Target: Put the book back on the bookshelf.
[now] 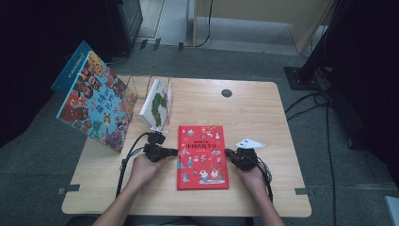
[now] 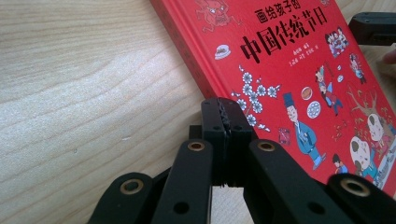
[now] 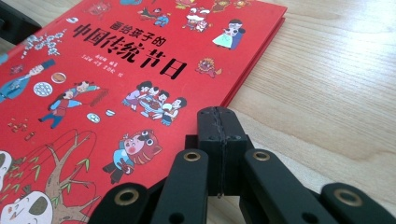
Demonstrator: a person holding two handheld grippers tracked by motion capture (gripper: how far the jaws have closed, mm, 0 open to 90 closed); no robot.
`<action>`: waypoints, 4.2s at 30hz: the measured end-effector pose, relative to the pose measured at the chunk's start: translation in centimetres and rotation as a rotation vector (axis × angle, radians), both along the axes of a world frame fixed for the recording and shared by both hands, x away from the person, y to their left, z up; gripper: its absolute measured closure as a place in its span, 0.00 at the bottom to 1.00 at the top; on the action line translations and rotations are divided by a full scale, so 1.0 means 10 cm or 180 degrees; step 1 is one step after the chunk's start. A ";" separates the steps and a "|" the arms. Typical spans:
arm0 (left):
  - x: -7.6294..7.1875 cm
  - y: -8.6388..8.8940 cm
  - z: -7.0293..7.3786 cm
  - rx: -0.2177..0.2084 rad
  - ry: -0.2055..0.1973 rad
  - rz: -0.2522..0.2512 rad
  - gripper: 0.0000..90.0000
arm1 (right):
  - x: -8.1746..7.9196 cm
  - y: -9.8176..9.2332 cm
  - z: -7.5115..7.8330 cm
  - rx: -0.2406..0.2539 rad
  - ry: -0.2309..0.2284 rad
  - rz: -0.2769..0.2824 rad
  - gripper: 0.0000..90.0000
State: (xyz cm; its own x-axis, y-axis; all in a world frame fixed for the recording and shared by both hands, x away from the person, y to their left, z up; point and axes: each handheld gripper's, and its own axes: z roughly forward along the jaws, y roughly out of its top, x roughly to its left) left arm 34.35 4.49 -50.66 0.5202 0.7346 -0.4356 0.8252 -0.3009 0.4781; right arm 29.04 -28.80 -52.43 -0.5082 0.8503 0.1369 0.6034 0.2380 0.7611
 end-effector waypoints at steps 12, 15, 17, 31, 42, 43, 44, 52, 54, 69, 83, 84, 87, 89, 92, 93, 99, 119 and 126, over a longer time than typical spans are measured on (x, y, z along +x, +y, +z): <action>-0.19 0.04 0.03 -0.0019 0.0064 0.0004 0.98 | -0.09 0.04 0.12 0.0211 0.0105 -0.0059 0.85; -0.21 0.00 0.01 0.0014 0.0057 0.0011 0.99 | -0.05 0.06 0.11 0.0287 0.0315 -0.0111 0.79; -0.22 0.00 0.01 0.0007 0.0062 0.0030 1.00 | -0.01 0.05 0.12 0.0361 0.0468 -0.0137 0.78; -0.26 -0.02 0.01 0.0007 0.0083 0.0150 1.00 | 0.32 0.04 0.23 0.0533 0.1494 -0.0389 0.76; -0.26 -0.04 -0.02 -0.0120 0.0191 0.0062 1.00 | 0.33 0.01 0.37 0.1009 0.1707 -0.0040 0.86; -0.27 -0.06 -0.02 -0.0104 0.0185 0.0038 1.00 | 0.32 0.06 0.41 0.0879 0.1629 0.0000 0.83; -0.28 -0.07 -0.01 -0.0080 0.0161 0.0039 1.00 | 0.32 0.11 0.44 0.0691 0.1548 0.0003 0.81; -0.26 -0.08 -0.01 -0.0057 0.0116 0.0076 1.00 | 0.41 -0.01 0.39 0.0360 0.1510 -0.0170 0.77; -0.26 -0.09 0.00 -0.0032 0.0098 0.0069 1.00 | 0.44 -0.04 0.37 0.0292 0.1532 -0.0206 0.76; -0.25 -0.10 0.00 -0.0010 0.0075 0.0098 1.00 | 0.59 -0.05 0.28 0.0451 0.1881 -0.0221 0.74; -0.22 -0.07 0.00 -0.0051 0.0103 0.0108 0.98 | 0.51 0.02 0.81 0.0612 0.1799 0.0052 0.79; -0.22 -0.07 -0.01 -0.0069 0.0114 0.0115 0.98 | 0.51 0.06 0.87 0.0568 0.1773 0.0095 0.79; -0.21 -0.06 -0.01 -0.0084 0.0126 0.0108 0.98 | 0.50 0.20 1.03 0.0516 0.1751 0.0263 0.78; -0.21 -0.05 -0.01 -0.0097 0.0141 0.0118 0.98 | 0.51 0.33 1.11 0.0458 0.1744 0.0354 0.78; -0.20 -0.04 -0.01 -0.0139 0.0153 0.0127 0.96 | 0.55 0.55 1.19 0.0341 0.1745 0.0461 0.79; -0.19 -0.03 -0.01 -0.0159 0.0161 0.0125 0.95 | 0.57 0.63 1.21 0.0287 0.1759 0.0480 0.80; -0.17 0.03 0.03 -0.0306 0.0110 0.0092 0.78 | 0.71 0.87 1.27 0.0129 0.1824 0.0535 0.89; -0.15 0.08 0.03 -0.0420 0.0094 0.0066 0.48 | 0.72 1.04 1.61 -0.0419 0.1793 0.0635 0.98; -0.15 0.09 0.03 -0.0452 0.0082 0.0070 0.48 | 0.70 1.07 1.63 -0.0529 0.1769 0.0682 0.98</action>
